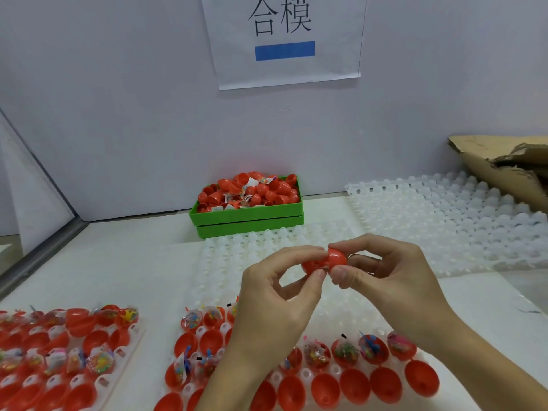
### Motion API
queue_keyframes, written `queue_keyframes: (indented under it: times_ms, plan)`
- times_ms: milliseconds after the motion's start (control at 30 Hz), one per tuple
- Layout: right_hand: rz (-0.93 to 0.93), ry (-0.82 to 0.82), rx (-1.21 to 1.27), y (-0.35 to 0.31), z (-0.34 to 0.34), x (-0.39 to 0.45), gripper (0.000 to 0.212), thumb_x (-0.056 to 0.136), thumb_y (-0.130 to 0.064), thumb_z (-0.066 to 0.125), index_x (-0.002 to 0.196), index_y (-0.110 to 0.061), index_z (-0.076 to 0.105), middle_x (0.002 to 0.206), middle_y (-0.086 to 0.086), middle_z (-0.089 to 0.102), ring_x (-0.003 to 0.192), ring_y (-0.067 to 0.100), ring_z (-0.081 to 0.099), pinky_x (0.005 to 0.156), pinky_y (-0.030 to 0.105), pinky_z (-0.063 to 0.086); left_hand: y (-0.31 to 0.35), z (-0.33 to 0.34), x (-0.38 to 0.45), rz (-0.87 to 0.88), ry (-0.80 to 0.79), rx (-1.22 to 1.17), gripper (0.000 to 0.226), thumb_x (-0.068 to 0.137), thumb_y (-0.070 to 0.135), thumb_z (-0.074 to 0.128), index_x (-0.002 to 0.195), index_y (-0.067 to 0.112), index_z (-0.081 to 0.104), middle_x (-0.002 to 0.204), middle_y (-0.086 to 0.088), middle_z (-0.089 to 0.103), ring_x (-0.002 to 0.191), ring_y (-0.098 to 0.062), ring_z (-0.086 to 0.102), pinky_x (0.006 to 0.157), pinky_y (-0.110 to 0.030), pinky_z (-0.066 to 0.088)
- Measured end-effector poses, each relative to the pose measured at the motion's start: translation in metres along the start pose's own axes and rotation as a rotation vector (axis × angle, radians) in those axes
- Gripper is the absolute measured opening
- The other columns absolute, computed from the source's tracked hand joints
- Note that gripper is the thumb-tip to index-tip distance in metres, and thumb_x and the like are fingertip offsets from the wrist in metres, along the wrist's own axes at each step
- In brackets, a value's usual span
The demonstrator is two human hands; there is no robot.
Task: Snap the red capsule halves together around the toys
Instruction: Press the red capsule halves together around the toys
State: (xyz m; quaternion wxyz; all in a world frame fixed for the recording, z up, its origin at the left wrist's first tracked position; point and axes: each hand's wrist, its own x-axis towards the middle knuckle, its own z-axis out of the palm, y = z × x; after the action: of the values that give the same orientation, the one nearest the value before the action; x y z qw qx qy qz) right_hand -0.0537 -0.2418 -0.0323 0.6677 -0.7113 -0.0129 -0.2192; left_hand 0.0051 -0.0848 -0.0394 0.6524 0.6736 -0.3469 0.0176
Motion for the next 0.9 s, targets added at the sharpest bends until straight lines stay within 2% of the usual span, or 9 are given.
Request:
queue_keyframes:
  times_ms: [100,300,400,500,600,667,767,900]
  plan:
    - [0.004,-0.007,-0.005,0.001,-0.001,0.000,0.025,0.065,-0.022,0.080,0.090,-0.027,0.076,0.078,0.009,0.076,0.075,0.025,0.074,0.071,0.024,0.058,-0.001,-0.002,0.000,0.006,-0.019,0.061,0.028,0.085,0.000,0.071,0.103,0.021,0.076,0.102,0.007,0.074,0.107,-0.014,0.067,0.083,-0.024,0.058]
    - [-0.002,-0.058,-0.018,0.003,0.000,0.000,0.027,0.062,-0.023,0.082,0.089,-0.025,0.078,0.083,0.008,0.077,0.079,0.023,0.075,0.076,0.028,0.060,-0.005,0.001,-0.001,0.019,0.073,0.108,0.030,0.083,-0.003,0.073,0.089,0.025,0.076,0.092,0.009,0.075,0.097,-0.011,0.070,0.074,-0.023,0.060]
    - [-0.042,-0.058,-0.030,0.004,0.001,-0.001,0.029,0.064,-0.020,0.082,0.093,-0.021,0.079,0.091,0.006,0.075,0.081,0.023,0.075,0.076,0.028,0.060,-0.010,0.002,-0.001,0.061,0.133,0.171,0.025,0.081,-0.005,0.075,0.087,0.019,0.079,0.092,0.009,0.075,0.093,-0.007,0.072,0.071,-0.025,0.061]
    - [-0.069,-0.029,-0.071,0.008,0.001,0.000,0.028,0.072,-0.004,0.080,0.095,-0.021,0.080,0.094,0.004,0.073,0.077,0.023,0.074,0.073,0.026,0.059,-0.012,0.004,-0.003,0.127,0.171,0.275,0.022,0.081,0.004,0.076,0.097,0.019,0.080,0.102,0.009,0.076,0.098,0.000,0.070,0.075,-0.024,0.061]
    - [-0.068,0.013,-0.087,0.011,0.001,0.001,0.032,0.074,0.005,0.078,0.097,-0.017,0.078,0.091,0.005,0.073,0.076,0.022,0.074,0.072,0.028,0.060,-0.008,0.007,-0.004,0.161,0.157,0.352,0.030,0.084,0.013,0.068,0.111,0.022,0.074,0.114,0.010,0.072,0.107,0.007,0.064,0.083,-0.021,0.058]
    - [-0.078,0.024,-0.075,0.010,0.000,0.001,0.031,0.074,0.006,0.078,0.096,-0.016,0.077,0.087,0.005,0.074,0.074,0.020,0.074,0.070,0.024,0.059,-0.007,0.008,-0.004,0.154,0.165,0.318,0.034,0.084,0.011,0.069,0.115,0.024,0.073,0.112,0.011,0.073,0.107,0.006,0.065,0.081,-0.022,0.059]
    - [-0.094,0.030,-0.074,0.008,0.000,0.002,0.033,0.073,0.008,0.078,0.093,-0.017,0.078,0.084,0.005,0.074,0.072,0.020,0.074,0.068,0.024,0.059,-0.005,0.008,-0.004,0.040,0.167,0.136,0.049,0.083,0.006,0.077,0.122,0.034,0.066,0.107,0.015,0.074,0.105,0.002,0.067,0.078,-0.018,0.058]
    - [-0.090,0.033,-0.059,0.006,-0.001,0.002,0.033,0.073,0.009,0.077,0.091,-0.019,0.078,0.084,0.008,0.075,0.072,0.022,0.074,0.070,0.031,0.060,-0.004,0.003,-0.001,-0.021,0.103,0.011,0.036,0.074,0.012,0.081,0.108,0.020,0.075,0.102,0.010,0.076,0.098,-0.003,0.071,0.078,-0.017,0.057]
